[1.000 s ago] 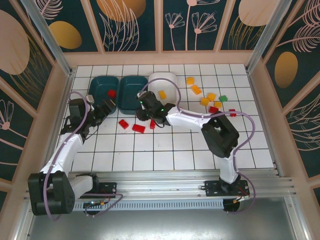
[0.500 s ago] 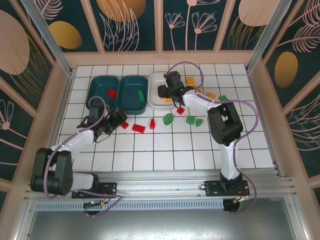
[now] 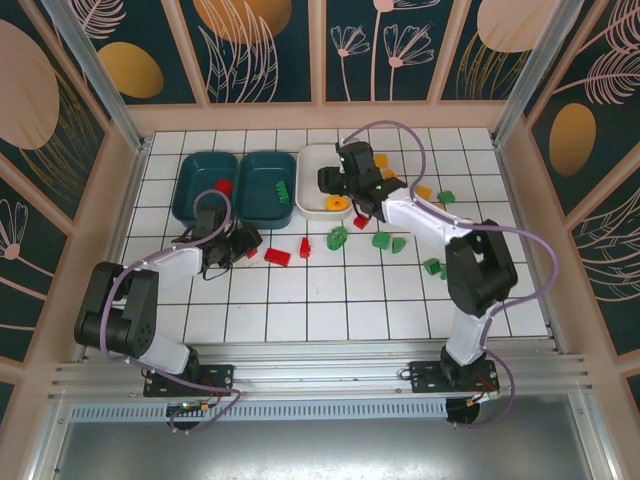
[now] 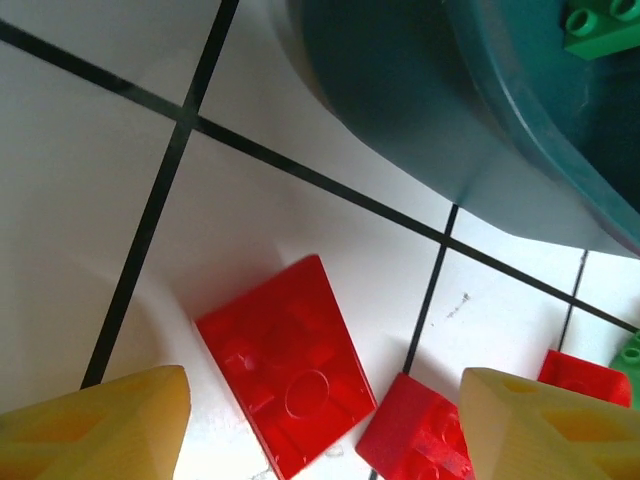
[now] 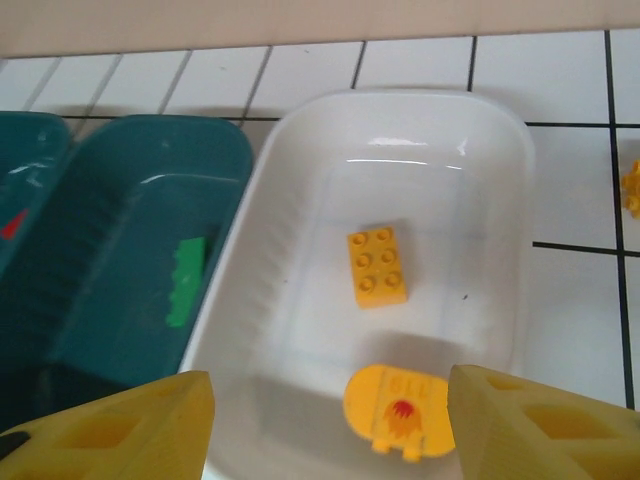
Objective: Sort the legos into containers by color
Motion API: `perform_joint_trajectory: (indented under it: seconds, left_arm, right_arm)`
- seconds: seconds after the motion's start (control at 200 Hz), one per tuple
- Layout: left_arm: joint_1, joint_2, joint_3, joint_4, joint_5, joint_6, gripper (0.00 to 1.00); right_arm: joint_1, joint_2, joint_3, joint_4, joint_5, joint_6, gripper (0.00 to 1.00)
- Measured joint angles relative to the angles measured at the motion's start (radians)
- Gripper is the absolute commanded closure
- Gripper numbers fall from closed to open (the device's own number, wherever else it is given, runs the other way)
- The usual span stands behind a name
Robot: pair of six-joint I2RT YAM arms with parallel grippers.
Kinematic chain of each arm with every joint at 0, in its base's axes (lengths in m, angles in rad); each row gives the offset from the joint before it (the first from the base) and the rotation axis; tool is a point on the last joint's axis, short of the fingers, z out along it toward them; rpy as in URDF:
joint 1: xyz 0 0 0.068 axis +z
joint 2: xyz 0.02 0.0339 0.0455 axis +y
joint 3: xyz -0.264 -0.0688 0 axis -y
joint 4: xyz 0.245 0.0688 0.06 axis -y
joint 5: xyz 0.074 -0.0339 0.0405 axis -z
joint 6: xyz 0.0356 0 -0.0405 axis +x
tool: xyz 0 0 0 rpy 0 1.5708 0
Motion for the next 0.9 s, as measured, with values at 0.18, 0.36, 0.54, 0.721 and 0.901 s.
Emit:
perform_joint_trajectory:
  seconds: [0.18, 0.36, 0.54, 0.721, 0.901]
  left_arm:
    - [-0.003, 0.059, 0.022, 0.002, -0.032, 0.026, 0.49]
    - [-0.013, 0.070, 0.035, -0.001, -0.049, 0.053, 0.61]
    - [-0.014, 0.064, 0.035, -0.001, -0.047, 0.064, 0.72]
    - [-0.016, 0.012, 0.029, -0.027, -0.040, 0.066, 0.80]
    - [-0.016, -0.092, 0.027, -0.058, -0.037, 0.066, 0.82]
  right_arm:
    - [0.046, -0.075, -0.113, 0.014, 0.013, 0.016, 0.37]
    - [0.052, -0.082, -0.229, 0.008, 0.032, 0.035, 0.37]
    - [0.052, -0.120, -0.276, -0.005, 0.038, 0.058, 0.37]
    - [0.067, -0.129, -0.272, -0.039, 0.091, 0.172, 0.36]
    - [0.097, -0.090, -0.272, -0.063, 0.124, 0.303, 0.35]
